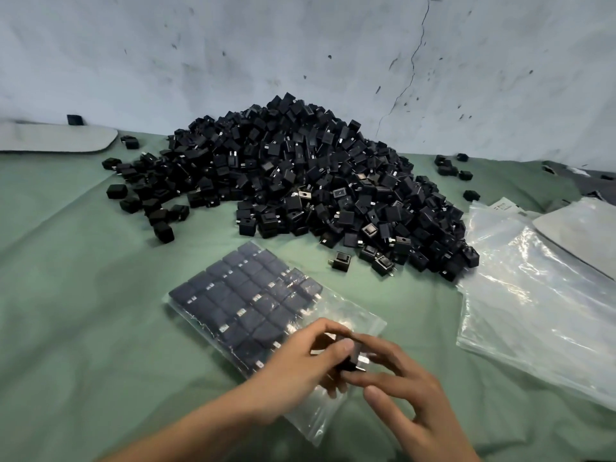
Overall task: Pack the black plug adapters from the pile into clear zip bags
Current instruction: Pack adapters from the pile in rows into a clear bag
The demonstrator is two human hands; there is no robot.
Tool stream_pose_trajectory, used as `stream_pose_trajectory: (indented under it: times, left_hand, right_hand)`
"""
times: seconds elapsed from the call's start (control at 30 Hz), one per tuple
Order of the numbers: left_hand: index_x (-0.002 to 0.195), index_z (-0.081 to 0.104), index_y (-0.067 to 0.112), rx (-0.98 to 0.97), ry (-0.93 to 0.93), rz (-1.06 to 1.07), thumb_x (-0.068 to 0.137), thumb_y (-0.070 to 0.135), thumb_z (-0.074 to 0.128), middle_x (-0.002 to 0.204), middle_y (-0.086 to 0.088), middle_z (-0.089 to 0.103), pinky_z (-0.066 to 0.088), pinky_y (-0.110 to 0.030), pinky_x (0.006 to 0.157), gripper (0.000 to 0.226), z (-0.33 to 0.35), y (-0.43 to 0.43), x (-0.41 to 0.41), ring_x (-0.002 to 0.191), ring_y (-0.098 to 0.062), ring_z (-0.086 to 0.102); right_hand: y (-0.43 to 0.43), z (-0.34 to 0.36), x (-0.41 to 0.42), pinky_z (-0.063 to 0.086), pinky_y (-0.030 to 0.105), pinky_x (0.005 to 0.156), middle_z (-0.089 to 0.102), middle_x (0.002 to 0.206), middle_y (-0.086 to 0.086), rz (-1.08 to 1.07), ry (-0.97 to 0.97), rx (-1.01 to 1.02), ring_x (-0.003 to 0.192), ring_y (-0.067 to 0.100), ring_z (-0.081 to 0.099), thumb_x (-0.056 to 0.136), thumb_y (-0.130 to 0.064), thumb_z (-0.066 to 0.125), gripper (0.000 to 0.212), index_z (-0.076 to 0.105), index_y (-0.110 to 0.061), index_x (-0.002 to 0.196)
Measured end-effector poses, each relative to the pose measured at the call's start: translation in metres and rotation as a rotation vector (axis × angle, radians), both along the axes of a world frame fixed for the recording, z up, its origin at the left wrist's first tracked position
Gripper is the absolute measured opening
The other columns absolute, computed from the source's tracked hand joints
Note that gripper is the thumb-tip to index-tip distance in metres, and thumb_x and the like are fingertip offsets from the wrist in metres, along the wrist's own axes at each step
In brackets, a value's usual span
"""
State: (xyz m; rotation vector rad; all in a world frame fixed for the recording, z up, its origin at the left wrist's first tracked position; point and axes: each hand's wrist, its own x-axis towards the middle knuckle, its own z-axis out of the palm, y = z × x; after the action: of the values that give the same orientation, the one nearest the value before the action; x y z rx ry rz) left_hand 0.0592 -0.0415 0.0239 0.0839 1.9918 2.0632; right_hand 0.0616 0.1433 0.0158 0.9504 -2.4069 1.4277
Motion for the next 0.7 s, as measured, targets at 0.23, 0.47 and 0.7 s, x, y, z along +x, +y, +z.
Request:
stream_pose_trajectory:
  times: [0.23,0.47,0.7]
  left_hand:
    - [0.087,0.045,0.006,0.541,-0.341,0.249,0.091,0.001,0.058,0.088,-0.020,0.068,0.060,-0.037,0.070,0.015,0.007,0.009,-0.011,0.086,-0.033,0.071]
    - [0.073,0.049,0.006,0.463,-0.371,0.315,0.086,0.005,0.065,0.074,-0.017,0.066,0.059,-0.032,0.064,0.020,0.001,0.021,-0.005,0.066,-0.027,0.067]
    - [0.072,0.053,0.005,0.218,-0.207,0.261,0.085,0.006,0.069,0.081,-0.017,0.068,0.055,-0.025,0.068,0.020,-0.011,0.020,-0.004,0.081,-0.025,0.070]
  right_hand:
    - [-0.014,-0.008,0.009,0.045,0.036,0.095,0.057,0.130,0.005,-0.324,0.204,0.015,0.120,0.019,0.055,0.089,-0.037,0.055,0.024,0.077,-0.026,0.093]
    - [-0.034,-0.020,0.018,0.052,0.042,0.089,0.056,0.130,0.017,-0.352,0.303,0.295,0.118,0.022,0.047,0.097,-0.052,0.031,0.050,0.074,-0.029,0.105]
    - [-0.024,-0.018,0.023,0.052,0.034,0.086,0.058,0.128,0.012,-0.380,0.268,0.321,0.111,0.023,0.057,0.098,-0.044,0.030,0.046,0.072,-0.031,0.110]
